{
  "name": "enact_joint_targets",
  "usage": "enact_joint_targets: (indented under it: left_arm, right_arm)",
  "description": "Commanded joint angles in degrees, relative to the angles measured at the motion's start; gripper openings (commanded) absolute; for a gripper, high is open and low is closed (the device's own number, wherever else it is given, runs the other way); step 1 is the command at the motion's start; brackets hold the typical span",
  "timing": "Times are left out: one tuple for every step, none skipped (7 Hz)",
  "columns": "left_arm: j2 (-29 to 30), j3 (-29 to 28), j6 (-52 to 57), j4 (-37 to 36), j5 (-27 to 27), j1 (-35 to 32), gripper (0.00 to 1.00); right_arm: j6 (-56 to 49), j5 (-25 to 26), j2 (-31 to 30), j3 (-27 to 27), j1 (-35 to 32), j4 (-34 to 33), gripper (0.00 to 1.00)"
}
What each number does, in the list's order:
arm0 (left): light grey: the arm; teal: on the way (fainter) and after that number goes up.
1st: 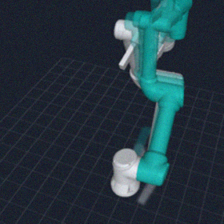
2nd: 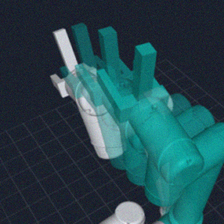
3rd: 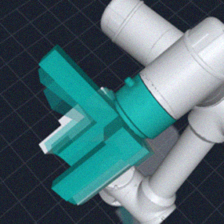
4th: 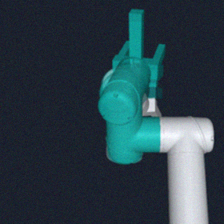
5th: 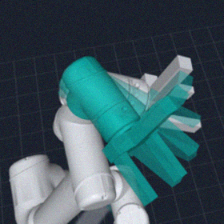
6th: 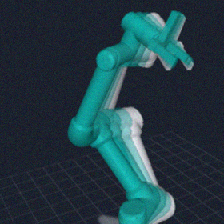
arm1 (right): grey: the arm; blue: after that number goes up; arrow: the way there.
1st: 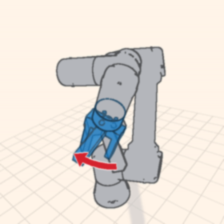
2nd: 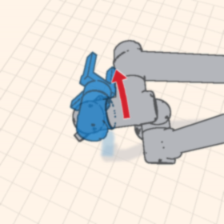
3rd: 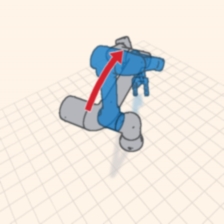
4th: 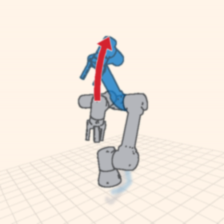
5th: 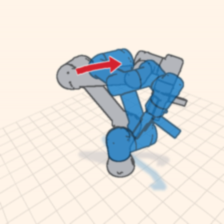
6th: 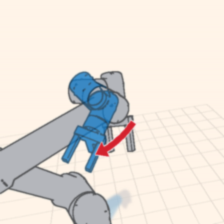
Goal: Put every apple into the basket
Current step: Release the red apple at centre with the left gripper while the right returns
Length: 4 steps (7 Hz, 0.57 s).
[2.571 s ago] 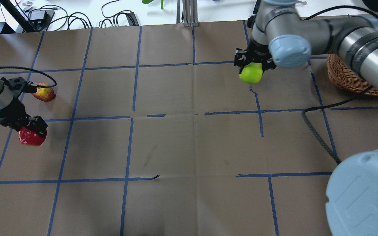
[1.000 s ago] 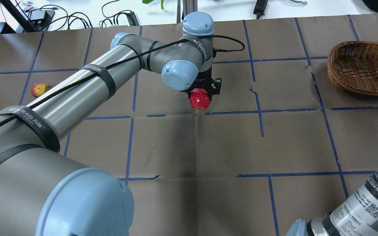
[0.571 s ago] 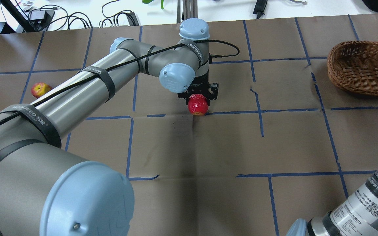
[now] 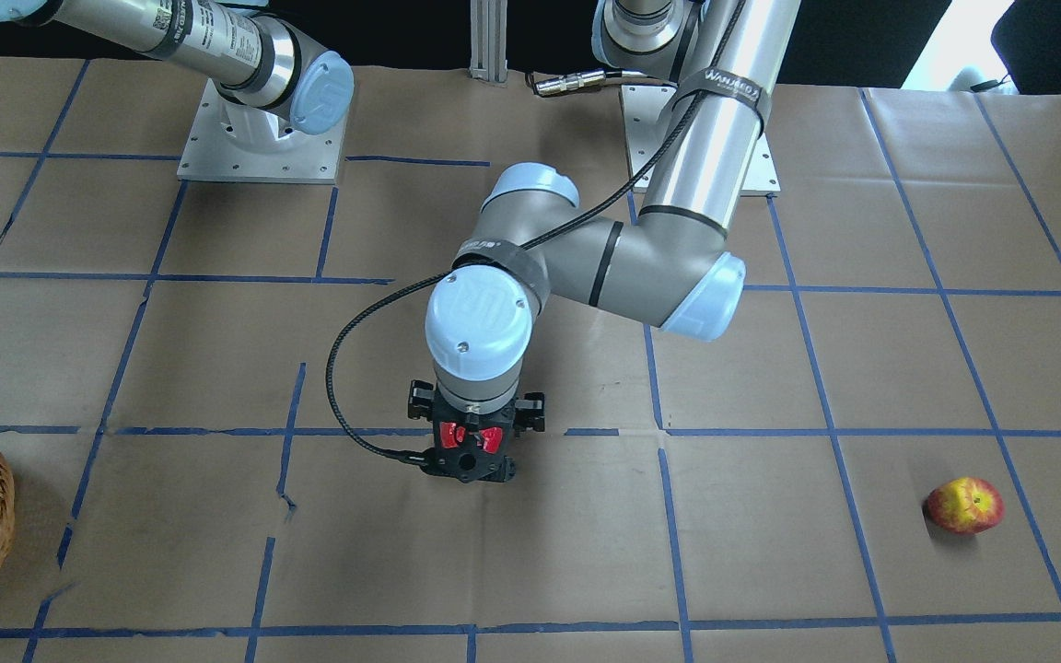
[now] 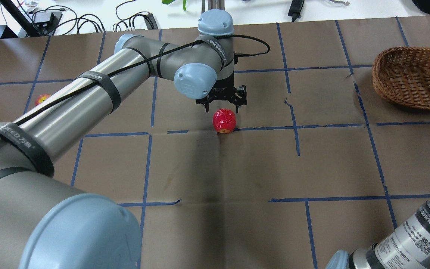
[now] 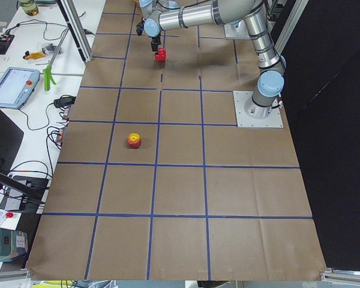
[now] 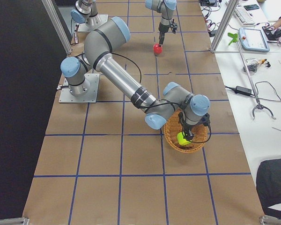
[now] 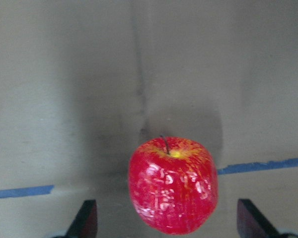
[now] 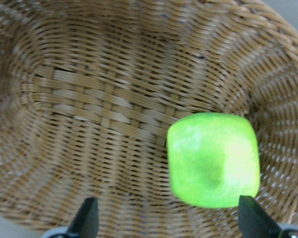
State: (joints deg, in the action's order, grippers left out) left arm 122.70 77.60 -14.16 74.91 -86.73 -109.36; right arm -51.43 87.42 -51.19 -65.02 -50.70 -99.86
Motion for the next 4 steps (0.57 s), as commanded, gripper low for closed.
enact_joint_targets:
  left_arm:
    - [-11.4, 1.4, 12.1, 8.4, -0.5, 10.8, 0.98]
    - [-14.7, 1.4, 20.7, 10.4, -0.8, 20.0, 0.98]
    - [-15.2, 1.4, 32.5, 10.4, -3.8, 28.2, 0.98]
    - [-14.9, 1.4, 40.6, 10.3, -4.9, 34.9, 0.98]
  right_arm:
    - [4.4, 0.8, -5.6, -0.6, -7.1, 12.3, 1.00]
    - [12.1, 0.9, -9.2, -2.5, -11.9, 15.1, 1.00]
    - [18.2, 0.9, -13.2, -7.1, -16.1, 14.6, 1.00]
    - [26.6, 0.7, -16.8, -11.8, -20.4, 12.3, 1.00]
